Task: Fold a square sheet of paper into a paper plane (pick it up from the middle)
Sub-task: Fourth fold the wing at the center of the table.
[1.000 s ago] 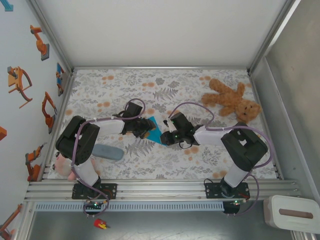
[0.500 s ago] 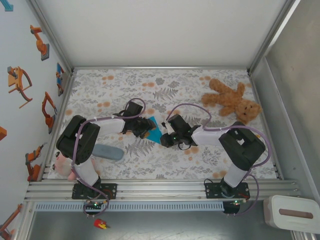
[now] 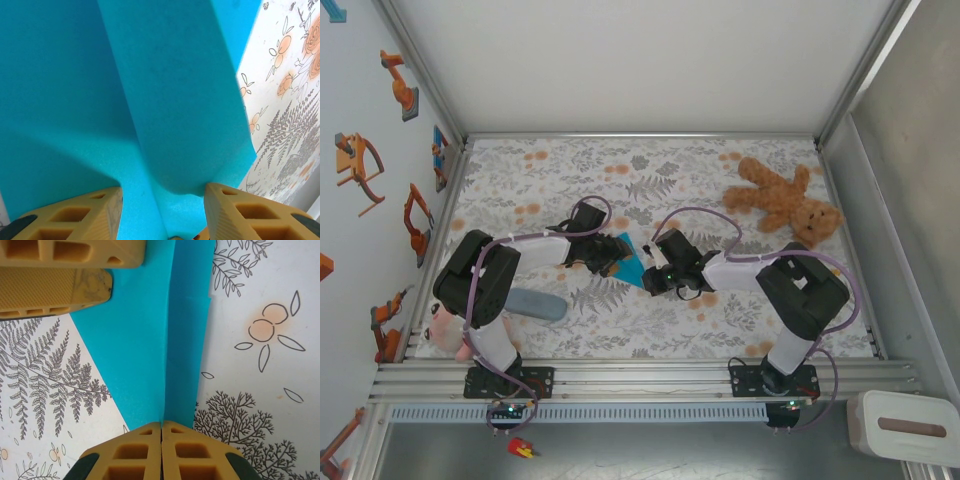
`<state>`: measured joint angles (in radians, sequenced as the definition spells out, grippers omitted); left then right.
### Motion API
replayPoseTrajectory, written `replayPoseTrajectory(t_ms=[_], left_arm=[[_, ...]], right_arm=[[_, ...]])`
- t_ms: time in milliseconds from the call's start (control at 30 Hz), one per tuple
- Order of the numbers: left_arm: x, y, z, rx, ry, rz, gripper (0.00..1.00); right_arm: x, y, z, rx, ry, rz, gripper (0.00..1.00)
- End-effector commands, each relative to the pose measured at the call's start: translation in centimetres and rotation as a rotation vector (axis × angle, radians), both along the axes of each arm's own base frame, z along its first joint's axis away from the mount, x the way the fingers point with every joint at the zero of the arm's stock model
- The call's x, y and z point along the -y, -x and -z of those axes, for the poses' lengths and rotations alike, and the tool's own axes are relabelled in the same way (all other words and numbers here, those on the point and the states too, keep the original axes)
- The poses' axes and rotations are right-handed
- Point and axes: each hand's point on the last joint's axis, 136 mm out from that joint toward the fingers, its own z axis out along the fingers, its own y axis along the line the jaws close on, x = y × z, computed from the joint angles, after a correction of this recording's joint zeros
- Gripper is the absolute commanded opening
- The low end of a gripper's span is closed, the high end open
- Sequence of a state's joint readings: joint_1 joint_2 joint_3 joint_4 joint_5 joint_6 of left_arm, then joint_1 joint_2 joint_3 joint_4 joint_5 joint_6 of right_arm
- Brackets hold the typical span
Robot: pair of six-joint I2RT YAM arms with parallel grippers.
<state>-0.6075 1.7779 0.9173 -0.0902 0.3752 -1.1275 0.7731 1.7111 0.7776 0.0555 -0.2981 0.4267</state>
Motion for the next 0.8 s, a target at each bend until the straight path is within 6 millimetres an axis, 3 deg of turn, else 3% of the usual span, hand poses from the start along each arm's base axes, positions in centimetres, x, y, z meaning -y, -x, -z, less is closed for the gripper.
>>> replayPoseTrajectory(t_ms=[0, 367, 767], left_arm=[[-2.9, 3.4, 4.5, -0.153, -0.158, 0.007, 0.48], [-3.1, 3.7, 4.8, -0.166, -0.171, 0.01, 0.48], [-2.9, 3.8, 4.8, -0.169, -0.168, 0.018, 0.48]], right_arm=[[0.1, 0.7, 1.0, -0.039, 0.006, -0.005, 0.06], [0.0, -0.5, -1.5, 0.014, -0.01, 0.018, 0.17], [-1.5, -2.3, -1.0, 0.026, -0.004, 0.009, 0.22]])
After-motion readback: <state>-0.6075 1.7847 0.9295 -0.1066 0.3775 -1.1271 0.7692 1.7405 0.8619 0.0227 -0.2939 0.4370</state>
